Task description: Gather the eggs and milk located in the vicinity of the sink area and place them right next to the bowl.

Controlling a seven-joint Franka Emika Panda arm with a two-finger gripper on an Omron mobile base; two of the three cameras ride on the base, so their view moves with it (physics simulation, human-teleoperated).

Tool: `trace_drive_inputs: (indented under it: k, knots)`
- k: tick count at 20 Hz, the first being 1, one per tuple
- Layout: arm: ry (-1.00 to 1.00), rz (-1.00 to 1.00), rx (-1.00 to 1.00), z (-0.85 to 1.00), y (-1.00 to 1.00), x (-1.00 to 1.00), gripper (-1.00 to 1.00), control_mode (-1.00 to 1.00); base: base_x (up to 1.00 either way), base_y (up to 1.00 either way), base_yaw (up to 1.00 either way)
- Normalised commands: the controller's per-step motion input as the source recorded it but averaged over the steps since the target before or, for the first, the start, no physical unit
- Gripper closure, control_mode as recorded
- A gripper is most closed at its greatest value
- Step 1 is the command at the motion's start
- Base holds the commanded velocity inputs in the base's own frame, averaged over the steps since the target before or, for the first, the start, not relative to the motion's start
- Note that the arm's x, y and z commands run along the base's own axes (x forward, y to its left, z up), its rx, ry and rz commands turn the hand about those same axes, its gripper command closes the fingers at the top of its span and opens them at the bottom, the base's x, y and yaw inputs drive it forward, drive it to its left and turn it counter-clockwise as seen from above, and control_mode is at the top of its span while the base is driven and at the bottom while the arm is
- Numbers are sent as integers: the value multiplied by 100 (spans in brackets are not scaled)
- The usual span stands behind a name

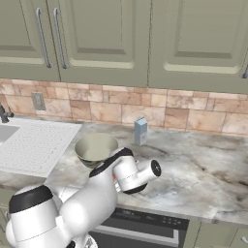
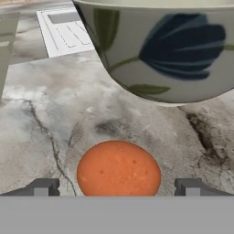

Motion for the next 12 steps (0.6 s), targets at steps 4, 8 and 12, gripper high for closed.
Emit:
trace_drive_inputs:
  k: [4,8,12]
  knots:
    - [0,0,0,0,0,0,-100,-100,0,0,0]
    - [0,0,0,0,4,0,-100,-100,0,0,0]
    - [0,0,0,0,15,0,-100,-100,0,0,0]
